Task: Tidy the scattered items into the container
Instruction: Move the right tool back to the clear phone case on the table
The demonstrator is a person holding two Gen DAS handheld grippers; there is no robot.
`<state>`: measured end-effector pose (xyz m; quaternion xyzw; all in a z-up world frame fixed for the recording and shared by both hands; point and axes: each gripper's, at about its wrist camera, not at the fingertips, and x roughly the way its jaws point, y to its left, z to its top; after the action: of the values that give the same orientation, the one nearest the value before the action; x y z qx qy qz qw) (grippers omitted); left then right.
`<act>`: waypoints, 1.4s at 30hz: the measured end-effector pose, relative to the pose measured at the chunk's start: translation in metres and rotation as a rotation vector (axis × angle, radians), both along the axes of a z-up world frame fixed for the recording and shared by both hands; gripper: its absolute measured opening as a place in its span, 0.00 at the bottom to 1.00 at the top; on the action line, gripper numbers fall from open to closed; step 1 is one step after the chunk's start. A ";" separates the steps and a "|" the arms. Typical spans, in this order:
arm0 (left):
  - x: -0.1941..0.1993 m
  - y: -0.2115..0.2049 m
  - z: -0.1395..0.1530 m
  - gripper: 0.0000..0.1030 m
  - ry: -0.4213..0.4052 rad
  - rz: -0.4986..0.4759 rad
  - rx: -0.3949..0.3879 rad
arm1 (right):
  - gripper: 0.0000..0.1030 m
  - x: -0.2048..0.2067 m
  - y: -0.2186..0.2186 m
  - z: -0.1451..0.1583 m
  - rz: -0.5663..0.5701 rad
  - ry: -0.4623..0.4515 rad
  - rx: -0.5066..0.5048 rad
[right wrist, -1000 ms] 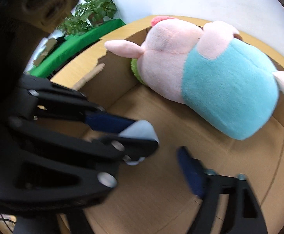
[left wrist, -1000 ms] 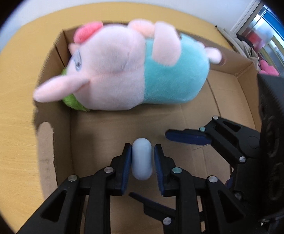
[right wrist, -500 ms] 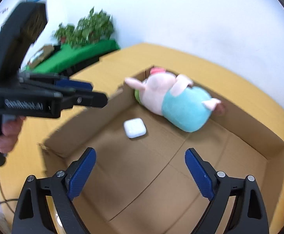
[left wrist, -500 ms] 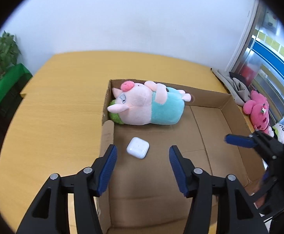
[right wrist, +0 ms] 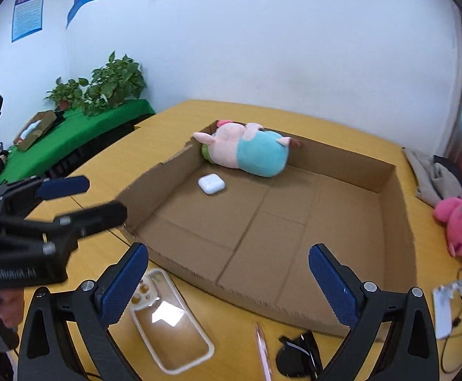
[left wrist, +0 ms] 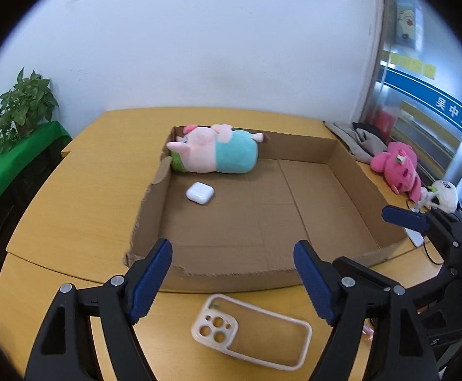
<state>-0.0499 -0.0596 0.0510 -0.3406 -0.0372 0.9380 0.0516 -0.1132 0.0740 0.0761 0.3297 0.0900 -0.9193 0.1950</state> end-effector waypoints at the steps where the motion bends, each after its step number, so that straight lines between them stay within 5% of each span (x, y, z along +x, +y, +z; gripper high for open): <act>1: 0.005 0.003 0.000 0.77 0.010 -0.005 -0.001 | 1.00 0.004 0.003 -0.001 -0.011 0.006 0.010; 18: 0.031 0.000 -0.026 0.77 -0.023 -0.001 0.003 | 1.00 0.037 0.023 -0.029 -0.036 -0.038 -0.020; 29: 0.020 -0.025 -0.081 0.77 -0.202 0.021 0.072 | 1.00 0.049 -0.021 -0.082 0.222 -0.164 0.069; 42: 0.020 -0.040 -0.114 0.75 -0.290 -0.032 0.252 | 0.94 0.044 -0.046 -0.108 0.329 -0.196 0.121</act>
<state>-0.0298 -0.0999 -0.0634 -0.4634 -0.1562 0.8662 0.1030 -0.0690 0.0283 -0.0316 0.4096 0.1783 -0.8316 0.3301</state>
